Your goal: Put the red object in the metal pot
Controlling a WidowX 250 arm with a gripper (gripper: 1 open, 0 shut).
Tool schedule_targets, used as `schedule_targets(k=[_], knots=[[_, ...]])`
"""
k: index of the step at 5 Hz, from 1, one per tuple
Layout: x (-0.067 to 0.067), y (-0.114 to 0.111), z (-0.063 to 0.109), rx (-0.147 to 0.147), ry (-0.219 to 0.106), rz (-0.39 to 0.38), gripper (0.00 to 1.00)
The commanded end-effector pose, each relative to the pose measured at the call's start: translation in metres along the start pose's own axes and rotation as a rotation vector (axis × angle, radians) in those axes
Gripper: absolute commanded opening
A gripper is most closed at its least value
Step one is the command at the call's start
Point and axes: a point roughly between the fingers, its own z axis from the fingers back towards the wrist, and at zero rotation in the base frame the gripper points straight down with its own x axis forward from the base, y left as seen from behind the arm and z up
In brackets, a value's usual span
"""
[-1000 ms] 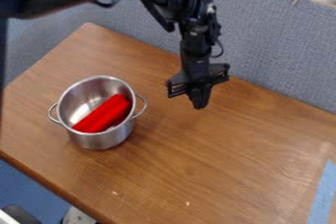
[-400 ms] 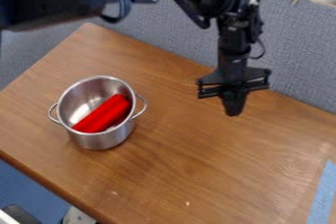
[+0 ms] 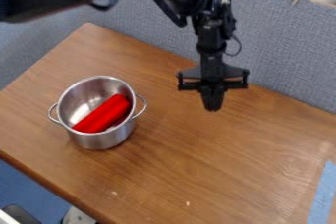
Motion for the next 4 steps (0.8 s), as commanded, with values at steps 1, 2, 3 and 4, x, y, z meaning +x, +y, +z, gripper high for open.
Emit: schedule_targets(k=[1, 2, 3, 4], knots=[[0.006, 0.007, 0.013, -0.024, -0.042, -0.041, 0.0], [0.009, 0.016, 0.008, -0.022, -0.047, -0.06, 0.0], [0.027, 0.019, 0.016, -0.024, -0.051, -0.058, 0.0], [0.04, 0.018, 0.024, -0.023, -0.052, -0.062, 1.0]])
